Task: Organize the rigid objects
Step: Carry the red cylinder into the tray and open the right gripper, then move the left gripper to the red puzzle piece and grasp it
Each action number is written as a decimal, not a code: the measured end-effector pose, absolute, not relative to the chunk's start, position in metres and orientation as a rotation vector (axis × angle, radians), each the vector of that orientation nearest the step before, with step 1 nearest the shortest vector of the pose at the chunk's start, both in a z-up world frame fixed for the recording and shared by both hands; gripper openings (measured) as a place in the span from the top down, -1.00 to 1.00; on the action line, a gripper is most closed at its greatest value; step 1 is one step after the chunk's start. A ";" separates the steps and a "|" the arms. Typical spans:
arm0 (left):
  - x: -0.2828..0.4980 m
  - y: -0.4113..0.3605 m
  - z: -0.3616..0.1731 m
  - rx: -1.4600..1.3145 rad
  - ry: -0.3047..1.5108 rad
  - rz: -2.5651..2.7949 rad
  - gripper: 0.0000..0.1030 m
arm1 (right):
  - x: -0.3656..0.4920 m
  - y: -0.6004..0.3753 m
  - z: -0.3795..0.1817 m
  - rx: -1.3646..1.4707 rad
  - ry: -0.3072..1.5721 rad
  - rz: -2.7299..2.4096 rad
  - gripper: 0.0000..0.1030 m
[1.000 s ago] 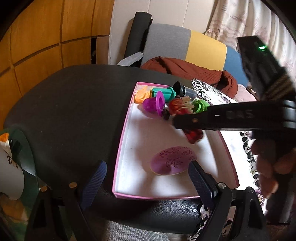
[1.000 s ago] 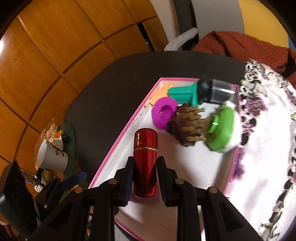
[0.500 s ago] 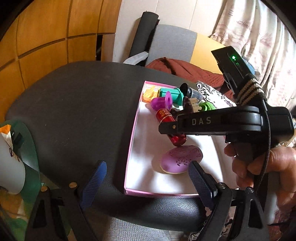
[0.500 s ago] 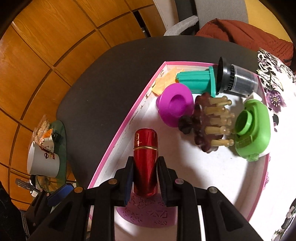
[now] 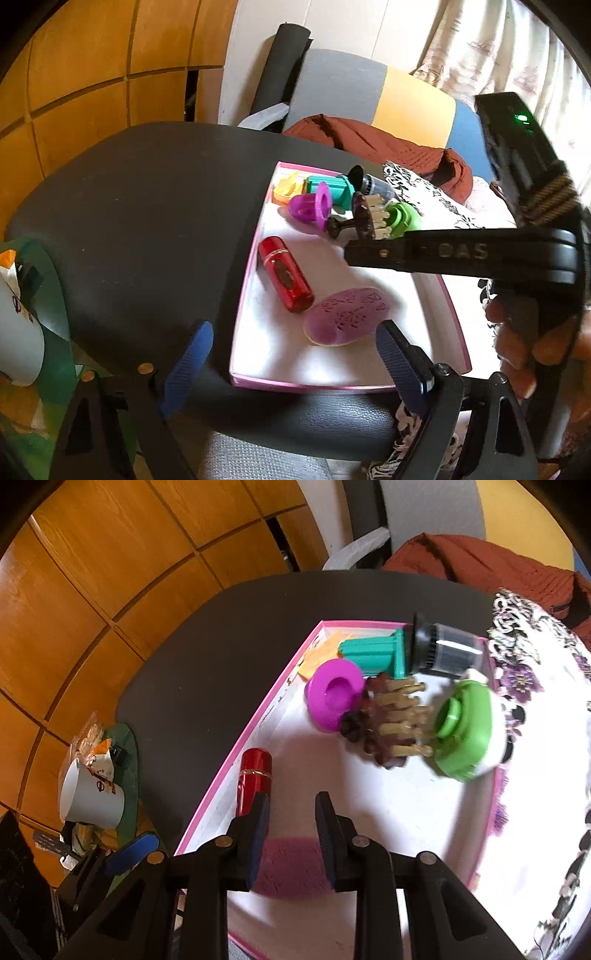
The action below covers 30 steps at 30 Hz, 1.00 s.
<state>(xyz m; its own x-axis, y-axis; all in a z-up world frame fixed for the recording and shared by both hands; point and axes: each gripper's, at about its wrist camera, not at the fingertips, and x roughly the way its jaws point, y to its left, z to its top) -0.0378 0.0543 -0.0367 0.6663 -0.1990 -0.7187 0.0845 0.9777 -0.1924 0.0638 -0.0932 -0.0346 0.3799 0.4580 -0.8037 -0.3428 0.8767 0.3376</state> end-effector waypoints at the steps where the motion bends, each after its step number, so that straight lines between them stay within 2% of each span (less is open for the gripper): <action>1: -0.038 0.053 -0.036 -0.143 0.826 -0.164 -0.76 | 0.062 -0.097 -0.033 0.126 1.060 0.510 0.49; 17: -0.036 0.013 -0.025 -0.095 0.817 -0.261 -0.76 | 0.017 -0.196 -0.031 0.147 1.034 0.293 0.49; 22: -0.025 -0.025 -0.010 -0.053 0.802 -0.354 -0.77 | 0.004 -0.238 -0.032 0.140 1.023 0.195 0.49; 25: -0.017 -0.053 -0.002 -0.021 0.801 -0.410 -0.86 | -0.003 -0.264 -0.032 0.159 1.014 0.139 0.49; 30: 0.007 -0.110 0.012 0.026 0.806 -0.510 -0.86 | -0.013 -0.299 -0.032 0.198 1.005 0.065 0.49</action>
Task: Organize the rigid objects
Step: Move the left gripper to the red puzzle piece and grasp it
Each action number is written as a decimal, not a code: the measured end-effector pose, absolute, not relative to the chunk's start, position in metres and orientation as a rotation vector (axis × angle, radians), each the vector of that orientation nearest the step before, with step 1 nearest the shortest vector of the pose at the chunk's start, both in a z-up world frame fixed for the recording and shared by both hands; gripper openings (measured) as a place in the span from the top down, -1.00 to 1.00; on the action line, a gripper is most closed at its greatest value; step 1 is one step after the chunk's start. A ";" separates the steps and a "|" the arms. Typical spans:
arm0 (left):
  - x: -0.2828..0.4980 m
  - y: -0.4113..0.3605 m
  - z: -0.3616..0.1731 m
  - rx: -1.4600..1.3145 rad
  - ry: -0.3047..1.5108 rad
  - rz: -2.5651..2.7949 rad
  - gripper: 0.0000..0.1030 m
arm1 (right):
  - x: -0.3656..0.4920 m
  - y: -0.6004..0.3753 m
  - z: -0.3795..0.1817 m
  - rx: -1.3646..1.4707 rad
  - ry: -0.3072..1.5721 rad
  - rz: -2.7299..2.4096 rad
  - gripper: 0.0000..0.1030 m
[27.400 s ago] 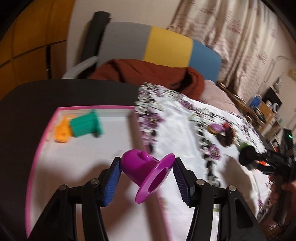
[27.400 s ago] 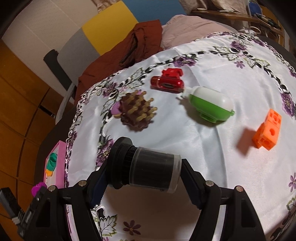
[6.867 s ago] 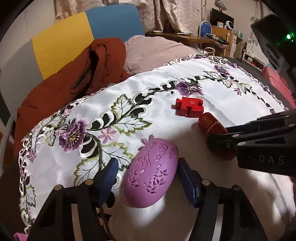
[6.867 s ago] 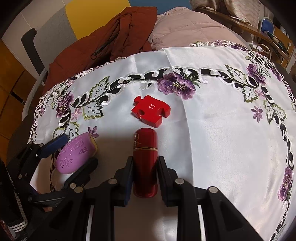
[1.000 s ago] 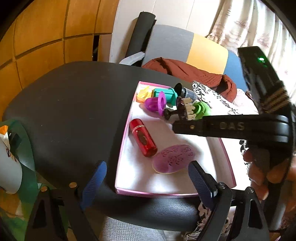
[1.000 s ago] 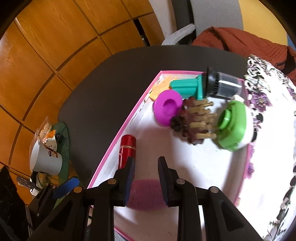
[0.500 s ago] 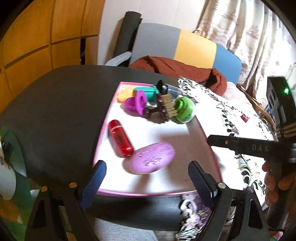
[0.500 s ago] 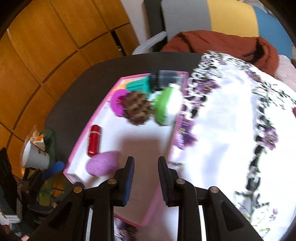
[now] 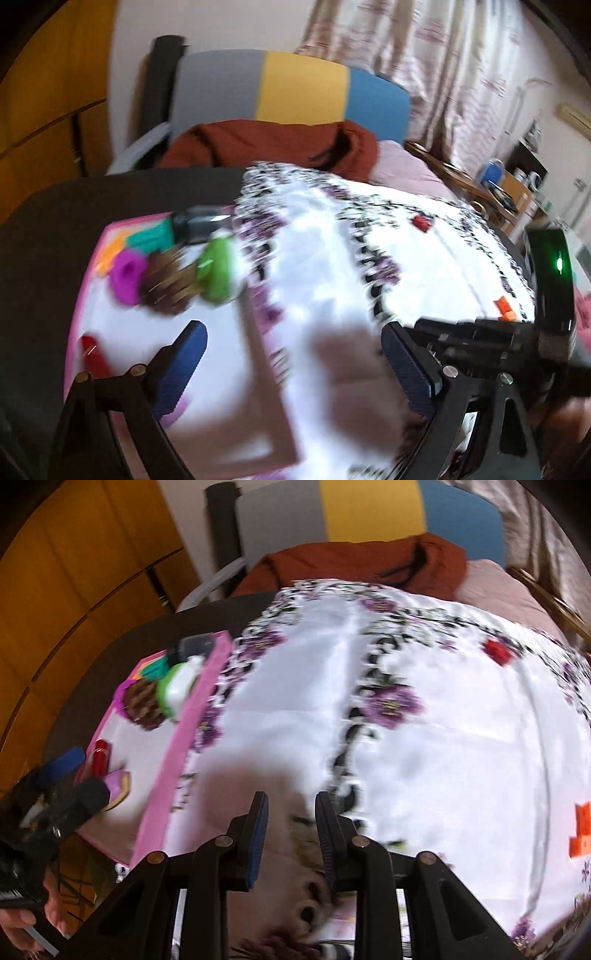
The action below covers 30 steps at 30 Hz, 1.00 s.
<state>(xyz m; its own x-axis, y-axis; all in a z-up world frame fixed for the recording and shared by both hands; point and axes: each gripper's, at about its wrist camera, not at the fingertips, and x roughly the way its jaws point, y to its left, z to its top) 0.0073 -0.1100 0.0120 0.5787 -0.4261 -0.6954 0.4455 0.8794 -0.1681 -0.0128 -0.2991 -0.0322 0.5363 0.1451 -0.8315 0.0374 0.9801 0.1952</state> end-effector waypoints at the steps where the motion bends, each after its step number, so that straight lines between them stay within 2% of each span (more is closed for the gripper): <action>1: 0.012 -0.119 0.015 0.038 0.799 -0.516 -0.86 | -0.015 -0.307 -0.032 0.210 1.001 0.042 0.49; 5: 0.034 -0.162 0.026 0.076 0.768 -0.550 -0.88 | -0.023 -0.330 -0.035 0.238 0.990 -0.025 0.49; 7: 0.045 -0.182 0.027 0.090 0.758 -0.578 -0.96 | -0.025 -0.338 -0.037 0.239 0.982 -0.052 0.49; 15: 0.090 -0.262 0.011 0.132 0.833 -0.643 -0.96 | -0.031 -0.378 -0.041 0.293 0.956 -0.206 0.49; 30: 0.129 -0.411 -0.020 0.385 0.828 -0.748 -0.97 | -0.041 -0.415 -0.045 0.485 0.938 -0.278 0.48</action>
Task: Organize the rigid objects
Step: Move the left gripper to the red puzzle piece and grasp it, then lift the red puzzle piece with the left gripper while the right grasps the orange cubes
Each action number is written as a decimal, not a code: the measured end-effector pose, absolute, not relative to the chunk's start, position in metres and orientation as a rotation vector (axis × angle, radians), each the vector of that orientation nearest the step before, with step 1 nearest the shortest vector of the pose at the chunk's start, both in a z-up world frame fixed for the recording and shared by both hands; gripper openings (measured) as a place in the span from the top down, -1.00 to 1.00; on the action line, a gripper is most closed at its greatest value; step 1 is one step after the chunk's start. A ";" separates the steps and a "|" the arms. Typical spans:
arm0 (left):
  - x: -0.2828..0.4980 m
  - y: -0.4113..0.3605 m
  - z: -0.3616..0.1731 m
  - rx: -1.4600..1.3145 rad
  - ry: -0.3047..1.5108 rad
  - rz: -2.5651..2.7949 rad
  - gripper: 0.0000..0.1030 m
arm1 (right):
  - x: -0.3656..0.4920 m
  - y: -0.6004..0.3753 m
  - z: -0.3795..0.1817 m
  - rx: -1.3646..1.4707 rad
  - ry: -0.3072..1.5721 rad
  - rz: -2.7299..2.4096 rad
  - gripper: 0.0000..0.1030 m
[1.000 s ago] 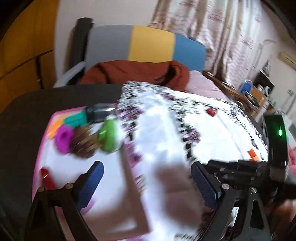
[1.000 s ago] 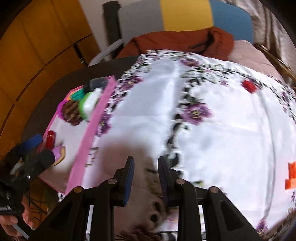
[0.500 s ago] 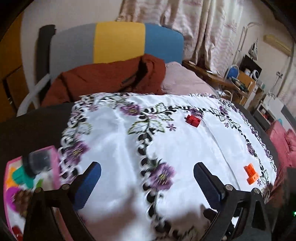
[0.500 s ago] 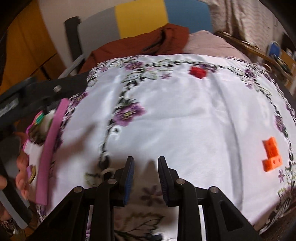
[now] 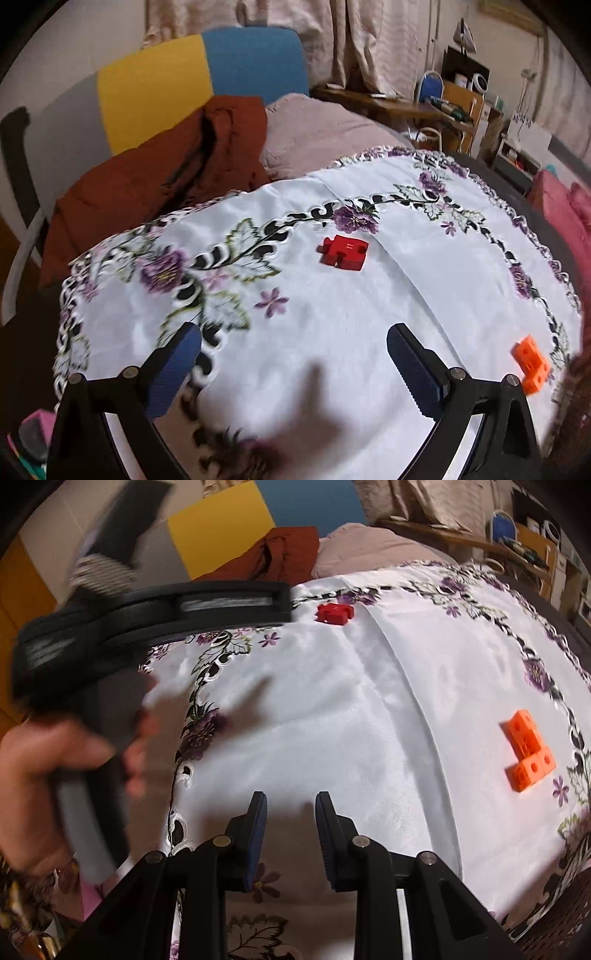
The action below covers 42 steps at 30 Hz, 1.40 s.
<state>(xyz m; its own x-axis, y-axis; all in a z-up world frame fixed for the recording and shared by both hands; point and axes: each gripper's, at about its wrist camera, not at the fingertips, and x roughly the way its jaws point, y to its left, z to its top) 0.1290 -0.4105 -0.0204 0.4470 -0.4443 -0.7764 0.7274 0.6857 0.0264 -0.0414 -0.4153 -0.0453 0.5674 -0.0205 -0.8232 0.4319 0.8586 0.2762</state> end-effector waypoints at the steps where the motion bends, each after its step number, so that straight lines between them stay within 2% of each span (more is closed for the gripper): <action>1: 0.131 -0.420 -0.024 0.394 0.831 -0.754 -0.97 | -0.041 -0.415 -0.046 0.488 0.938 -0.277 0.48; 21: 0.161 -0.508 -0.057 0.441 0.816 -0.792 -0.99 | -0.050 -0.435 -0.054 0.670 0.911 -0.276 0.48; 25: 0.167 -0.511 -0.066 0.413 0.814 -0.793 -0.91 | -0.052 -0.436 -0.054 0.685 0.905 -0.269 0.48; 28: 0.175 -0.514 -0.077 0.422 0.848 -0.791 -0.60 | -0.053 -0.439 -0.055 0.706 0.904 -0.263 0.48; 33: 0.180 -0.514 -0.079 0.410 0.857 -0.788 -0.31 | -0.057 -0.438 -0.055 0.728 0.898 -0.256 0.48; 35: 0.177 -0.516 -0.079 0.426 0.841 -0.797 -0.13 | -0.056 -0.440 -0.056 0.734 0.901 -0.253 0.48; 36: 0.174 -0.516 -0.078 0.431 0.831 -0.806 0.05 | -0.056 -0.440 -0.057 0.736 0.903 -0.253 0.48; 42: 0.173 -0.511 -0.074 0.417 0.804 -0.795 0.09 | -0.059 -0.441 -0.054 0.736 0.899 -0.265 0.48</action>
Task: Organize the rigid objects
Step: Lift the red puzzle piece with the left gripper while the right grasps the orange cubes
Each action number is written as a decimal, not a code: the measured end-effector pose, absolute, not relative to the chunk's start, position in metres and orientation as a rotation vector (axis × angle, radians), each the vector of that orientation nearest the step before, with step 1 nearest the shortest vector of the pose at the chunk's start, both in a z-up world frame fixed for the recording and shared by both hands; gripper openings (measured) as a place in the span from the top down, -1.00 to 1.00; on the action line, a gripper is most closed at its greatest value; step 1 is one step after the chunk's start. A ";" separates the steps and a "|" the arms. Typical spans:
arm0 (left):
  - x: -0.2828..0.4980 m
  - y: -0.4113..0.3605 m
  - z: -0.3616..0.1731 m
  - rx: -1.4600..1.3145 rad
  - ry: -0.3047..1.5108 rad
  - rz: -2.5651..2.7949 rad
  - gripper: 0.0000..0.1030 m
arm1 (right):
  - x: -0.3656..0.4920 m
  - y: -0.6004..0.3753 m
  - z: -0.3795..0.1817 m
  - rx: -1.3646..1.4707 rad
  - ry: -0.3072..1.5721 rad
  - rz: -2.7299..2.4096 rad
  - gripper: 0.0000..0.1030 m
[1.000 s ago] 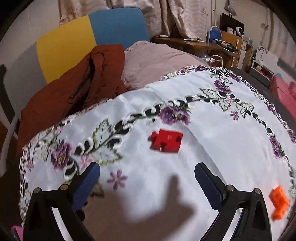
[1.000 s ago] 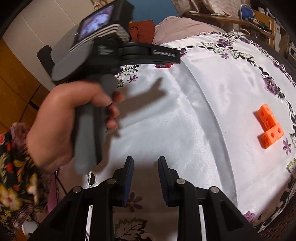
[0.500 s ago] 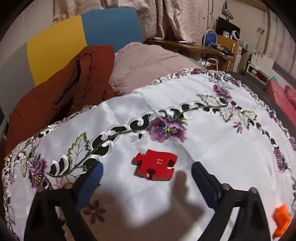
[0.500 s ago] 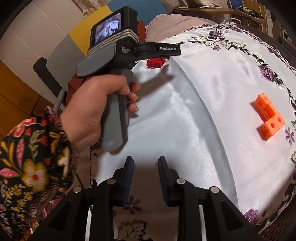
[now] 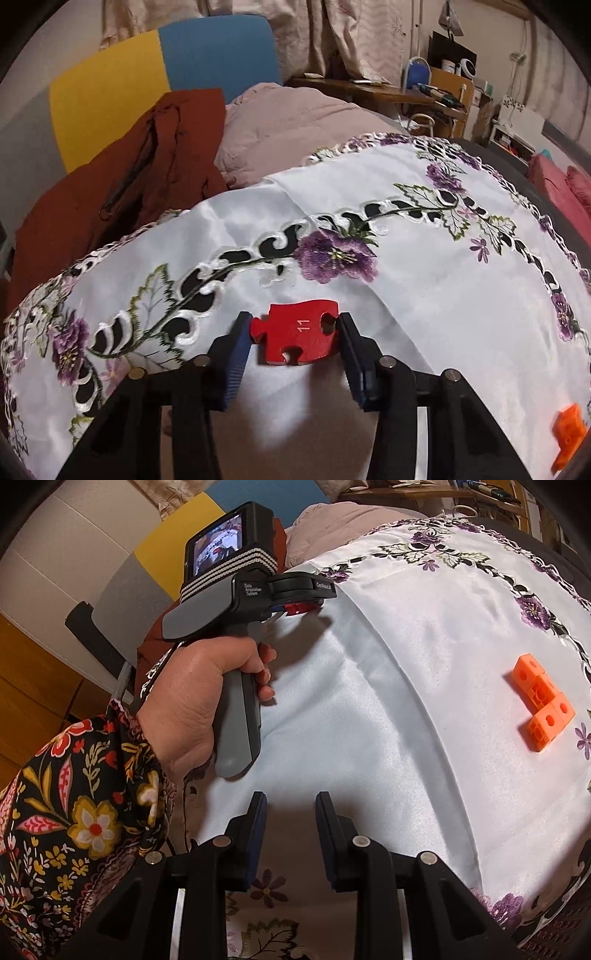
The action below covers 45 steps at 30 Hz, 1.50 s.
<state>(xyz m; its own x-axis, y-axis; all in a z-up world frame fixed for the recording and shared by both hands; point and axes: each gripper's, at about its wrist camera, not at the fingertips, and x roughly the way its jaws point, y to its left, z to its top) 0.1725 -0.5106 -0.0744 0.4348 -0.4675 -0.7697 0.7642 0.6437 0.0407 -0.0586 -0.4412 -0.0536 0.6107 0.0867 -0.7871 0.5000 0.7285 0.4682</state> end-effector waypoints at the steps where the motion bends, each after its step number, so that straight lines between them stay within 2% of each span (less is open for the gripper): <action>1: 0.172 -0.508 -0.073 0.408 0.797 -0.788 0.09 | -0.058 -0.442 -0.054 0.737 0.894 -0.270 0.48; 14: 0.161 -0.452 -0.062 0.333 0.794 -0.752 0.09 | -0.074 -0.449 -0.033 0.687 0.790 -0.408 0.48; 17: 0.157 -0.437 -0.063 0.299 0.816 -0.740 0.10 | -0.081 -0.453 -0.025 0.652 0.750 -0.493 0.37; 25: 0.140 -0.407 -0.061 0.247 0.812 -0.731 0.10 | -0.095 -0.500 -0.024 0.791 0.724 -0.707 0.35; 28: 0.135 -0.400 -0.062 0.234 0.810 -0.719 0.10 | -0.105 -0.519 -0.019 0.807 0.702 -0.851 0.22; 38: 0.120 -0.393 -0.058 0.244 0.751 -0.737 0.10 | -0.115 -0.561 -0.044 0.932 0.778 -1.022 0.18; 45: 0.116 -0.390 -0.057 0.243 0.726 -0.740 0.10 | -0.099 -0.573 -0.046 0.836 0.817 -1.040 0.18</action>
